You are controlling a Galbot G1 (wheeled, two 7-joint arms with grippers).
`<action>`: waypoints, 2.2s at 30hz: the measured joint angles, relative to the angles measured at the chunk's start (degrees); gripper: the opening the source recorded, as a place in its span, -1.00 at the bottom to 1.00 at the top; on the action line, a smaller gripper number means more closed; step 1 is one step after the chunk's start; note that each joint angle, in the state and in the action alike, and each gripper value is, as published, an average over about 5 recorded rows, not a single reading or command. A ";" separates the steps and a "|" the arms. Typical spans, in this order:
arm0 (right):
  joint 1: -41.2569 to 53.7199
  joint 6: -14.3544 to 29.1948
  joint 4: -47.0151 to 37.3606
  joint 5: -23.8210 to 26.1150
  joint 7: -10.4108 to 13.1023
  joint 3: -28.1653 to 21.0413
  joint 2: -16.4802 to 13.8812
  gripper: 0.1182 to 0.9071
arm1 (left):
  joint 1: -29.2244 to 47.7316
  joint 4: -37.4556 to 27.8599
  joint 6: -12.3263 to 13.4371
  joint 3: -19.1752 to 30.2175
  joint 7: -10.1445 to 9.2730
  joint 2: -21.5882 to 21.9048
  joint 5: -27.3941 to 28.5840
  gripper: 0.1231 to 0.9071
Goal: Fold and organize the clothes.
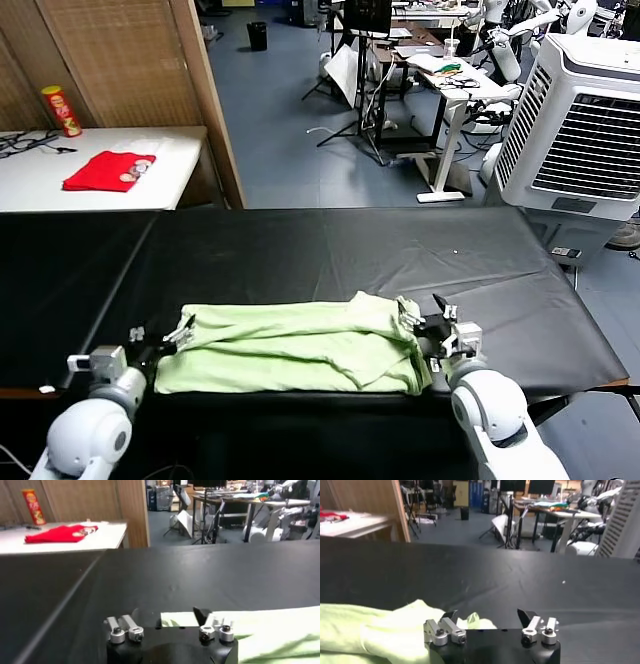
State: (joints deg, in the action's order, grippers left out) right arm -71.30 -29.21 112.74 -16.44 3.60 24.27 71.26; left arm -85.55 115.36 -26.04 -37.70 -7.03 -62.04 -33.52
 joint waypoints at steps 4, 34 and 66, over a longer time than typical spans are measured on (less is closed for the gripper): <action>-0.25 0.12 0.95 -0.01 -0.23 -0.01 -0.13 0.72 | -1.91 -0.80 0.37 -0.09 0.13 -1.30 -0.83 0.72; 0.24 1.69 0.79 2.03 -1.09 0.10 0.84 0.72 | -1.94 -5.32 6.08 -6.55 -0.03 1.57 16.07 -0.91; -4.82 4.32 0.29 7.34 -1.61 2.67 3.85 0.72 | 6.72 8.96 -5.52 19.36 -6.51 -16.42 -5.56 -0.91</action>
State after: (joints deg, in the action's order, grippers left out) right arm -76.12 -24.89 113.03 -9.11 1.99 26.94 75.11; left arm -78.83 124.32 -31.56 -18.35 -13.54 -78.46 -39.08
